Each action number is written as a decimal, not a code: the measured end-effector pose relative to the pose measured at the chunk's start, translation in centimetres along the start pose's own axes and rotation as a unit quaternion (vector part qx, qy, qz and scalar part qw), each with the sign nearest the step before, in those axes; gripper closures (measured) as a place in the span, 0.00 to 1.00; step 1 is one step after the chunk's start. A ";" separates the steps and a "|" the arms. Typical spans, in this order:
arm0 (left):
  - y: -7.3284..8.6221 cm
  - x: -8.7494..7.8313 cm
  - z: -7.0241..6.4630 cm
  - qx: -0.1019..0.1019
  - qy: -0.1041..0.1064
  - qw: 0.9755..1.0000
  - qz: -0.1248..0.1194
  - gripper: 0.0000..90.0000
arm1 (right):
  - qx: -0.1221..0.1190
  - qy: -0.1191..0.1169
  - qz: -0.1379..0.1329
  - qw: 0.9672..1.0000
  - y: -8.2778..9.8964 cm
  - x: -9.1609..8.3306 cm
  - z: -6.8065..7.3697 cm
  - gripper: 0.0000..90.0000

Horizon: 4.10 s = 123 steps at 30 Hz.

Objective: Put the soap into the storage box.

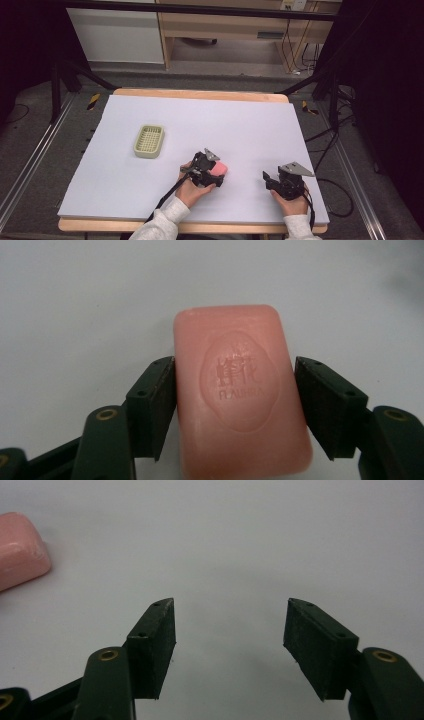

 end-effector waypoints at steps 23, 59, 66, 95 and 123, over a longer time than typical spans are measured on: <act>0.2 0.8 0.1 0.028 -0.001 0.999 0.036 0.40 | 0.005 -0.006 0.001 1.000 0.1 0.0 0.0 0.42; -1.1 -3.8 2.0 0.023 0.011 1.000 0.004 0.41 | 0.007 -0.006 0.000 1.000 0.1 0.0 0.0 0.42; -1.3 -5.2 3.3 0.021 0.002 1.000 -0.002 0.41 | 0.007 -0.004 0.000 1.000 0.1 0.0 -0.1 0.41; -1.6 -10.2 8.9 -0.008 -0.038 0.999 -0.034 0.41 | 0.009 -0.001 -0.002 1.000 0.1 -0.1 -0.1 0.41; -1.2 -11.5 14.3 -0.055 -0.082 0.994 -0.043 0.41 | 0.001 0.000 -0.004 1.000 0.1 0.0 -0.1 0.42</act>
Point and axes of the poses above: each handheld gripper's, and its own axes: x roughly forward along the jaws, y roughly out of its underside, z roughly to its left, the point moved 10 cm from there along x, roughly forward along the jaws, and after that the axes turned 10 degrees about -z, right-handed, at the moved point
